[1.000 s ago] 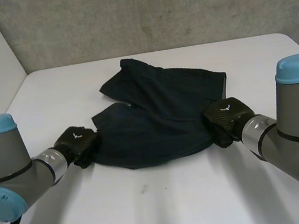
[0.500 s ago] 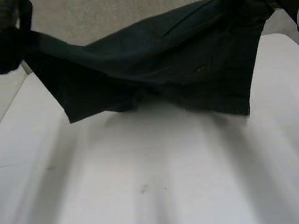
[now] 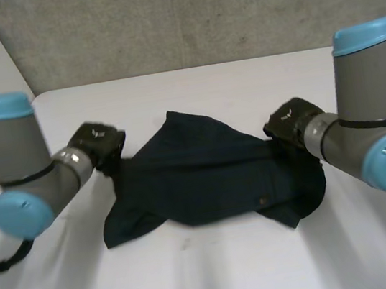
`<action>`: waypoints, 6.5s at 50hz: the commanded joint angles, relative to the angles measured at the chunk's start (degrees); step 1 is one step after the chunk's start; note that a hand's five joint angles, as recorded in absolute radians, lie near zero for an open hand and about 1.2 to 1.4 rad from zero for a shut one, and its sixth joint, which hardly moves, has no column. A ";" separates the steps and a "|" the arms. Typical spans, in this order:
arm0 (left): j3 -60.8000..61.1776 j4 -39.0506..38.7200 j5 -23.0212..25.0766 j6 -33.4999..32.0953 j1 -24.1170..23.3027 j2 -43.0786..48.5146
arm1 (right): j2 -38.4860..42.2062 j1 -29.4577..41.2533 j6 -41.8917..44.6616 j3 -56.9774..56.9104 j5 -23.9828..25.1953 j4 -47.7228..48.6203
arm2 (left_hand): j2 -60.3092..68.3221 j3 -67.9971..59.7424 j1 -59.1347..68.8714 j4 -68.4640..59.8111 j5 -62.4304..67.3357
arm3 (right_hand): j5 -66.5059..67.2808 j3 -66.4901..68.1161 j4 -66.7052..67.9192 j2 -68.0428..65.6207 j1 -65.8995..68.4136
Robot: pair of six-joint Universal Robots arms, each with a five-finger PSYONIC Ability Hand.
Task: Fold the shorts.
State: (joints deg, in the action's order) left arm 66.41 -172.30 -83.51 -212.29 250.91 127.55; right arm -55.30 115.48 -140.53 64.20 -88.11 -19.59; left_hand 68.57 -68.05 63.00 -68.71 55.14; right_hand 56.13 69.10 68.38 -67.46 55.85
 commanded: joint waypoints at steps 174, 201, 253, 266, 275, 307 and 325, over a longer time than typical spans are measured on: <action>2.41 -8.32 4.05 1.44 -3.23 6.39 | -18.09 -0.87 13.53 37.14 5.14 -0.36 | -24.04 23.52 -18.47 24.18 -20.61 | 13.87 10.90 11.62 -12.54 24.15; 7.60 -17.99 4.23 4.07 -3.06 2.43 | -17.04 -0.78 13.53 37.32 5.14 0.52 | -28.75 28.23 -23.18 28.89 -25.32 | 13.87 10.90 11.62 -12.54 24.15; 6.27 -9.99 -9.66 5.04 -4.99 1.32 | -17.04 -0.95 8.36 35.13 5.31 1.92 | -45.41 44.89 -39.84 45.55 -41.98 | 13.87 10.90 11.62 -12.54 24.15; 27.36 -2.79 -8.25 17.42 -5.78 -21.63 | -15.81 -4.99 -7.02 29.85 8.21 5.61 | -37.83 37.32 -32.26 37.98 -34.41 | 13.87 10.90 11.62 -12.54 24.15; 38.52 6.98 -2.01 26.05 -7.10 -27.96 | -13.52 -5.44 -10.29 29.41 8.39 5.88 | -38.34 37.82 -32.77 38.48 -34.91 | 13.87 10.90 11.62 -12.54 24.15; 38.09 6.62 -1.92 25.69 -7.09 -34.21 | -14.05 -5.70 -10.20 30.29 7.95 6.23 | -35.31 34.79 -29.74 35.45 -31.88 | 13.87 10.90 11.62 -12.54 24.15; 43.28 0.47 -5.00 24.64 -9.47 -26.39 | -14.13 -5.79 -10.11 30.29 7.95 6.23 | -34.98 34.46 -29.41 35.12 -31.55 | 13.87 10.90 11.62 -12.54 24.15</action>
State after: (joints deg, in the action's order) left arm 109.52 -169.38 -87.29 -187.40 240.44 96.62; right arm -69.35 109.72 -150.64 94.57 -80.16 -13.36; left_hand 29.08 -28.95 28.68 -29.25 19.22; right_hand 56.13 69.10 68.39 -67.46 56.36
